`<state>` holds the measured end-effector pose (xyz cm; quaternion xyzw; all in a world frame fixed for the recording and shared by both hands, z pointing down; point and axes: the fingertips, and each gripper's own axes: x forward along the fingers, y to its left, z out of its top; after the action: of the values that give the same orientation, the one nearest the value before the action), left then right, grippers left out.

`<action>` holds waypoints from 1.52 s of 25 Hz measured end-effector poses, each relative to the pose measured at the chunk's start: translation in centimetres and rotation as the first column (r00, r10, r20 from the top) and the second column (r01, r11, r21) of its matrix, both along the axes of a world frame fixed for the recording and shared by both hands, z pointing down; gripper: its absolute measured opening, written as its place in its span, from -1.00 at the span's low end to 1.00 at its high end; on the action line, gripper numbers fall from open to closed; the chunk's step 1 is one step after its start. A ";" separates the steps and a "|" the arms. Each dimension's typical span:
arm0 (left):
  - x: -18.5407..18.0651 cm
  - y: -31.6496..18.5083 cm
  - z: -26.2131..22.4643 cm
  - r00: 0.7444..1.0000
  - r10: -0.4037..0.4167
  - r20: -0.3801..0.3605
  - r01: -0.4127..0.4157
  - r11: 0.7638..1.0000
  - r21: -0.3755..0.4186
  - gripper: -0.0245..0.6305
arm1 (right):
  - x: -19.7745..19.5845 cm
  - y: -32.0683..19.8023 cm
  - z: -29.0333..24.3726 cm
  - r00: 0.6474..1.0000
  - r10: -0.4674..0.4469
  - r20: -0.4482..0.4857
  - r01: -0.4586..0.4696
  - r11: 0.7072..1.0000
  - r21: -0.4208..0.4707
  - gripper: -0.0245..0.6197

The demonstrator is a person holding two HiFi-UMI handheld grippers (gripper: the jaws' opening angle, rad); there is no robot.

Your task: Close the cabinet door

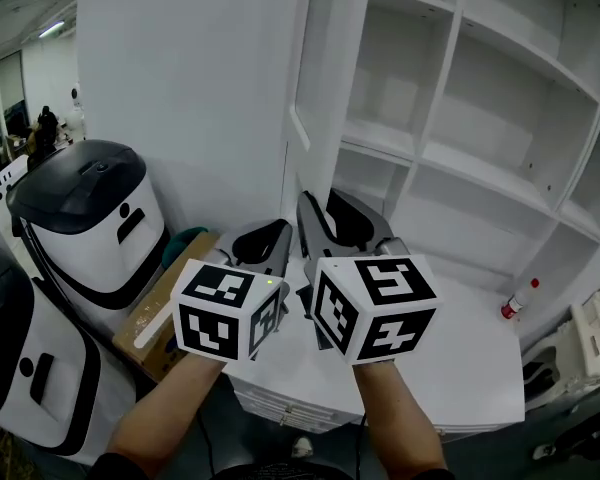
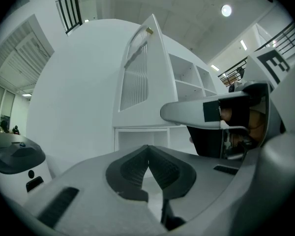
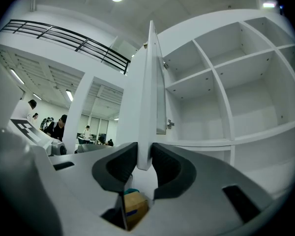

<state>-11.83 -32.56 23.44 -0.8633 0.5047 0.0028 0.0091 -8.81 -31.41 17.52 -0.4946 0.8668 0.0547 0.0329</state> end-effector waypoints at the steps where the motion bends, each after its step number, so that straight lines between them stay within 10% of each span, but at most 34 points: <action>1: 0.4 -0.1 -0.1 1.000 0.005 -0.001 -0.005 1.000 0.002 -0.89 | 0.3 -0.1 0.0 1.000 0.002 0.004 -0.002 1.000 0.001 -0.62; 38: 12.5 -6.9 -1.8 0.995 0.096 0.033 -0.097 0.994 0.045 -0.89 | 14.0 -7.8 -0.2 0.999 -0.003 0.040 0.002 1.000 0.005 -0.61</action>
<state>0.66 -39.48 21.67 -0.8861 0.4620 0.0019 0.0369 5.17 -39.19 17.27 -0.4945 0.8664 0.0469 0.0516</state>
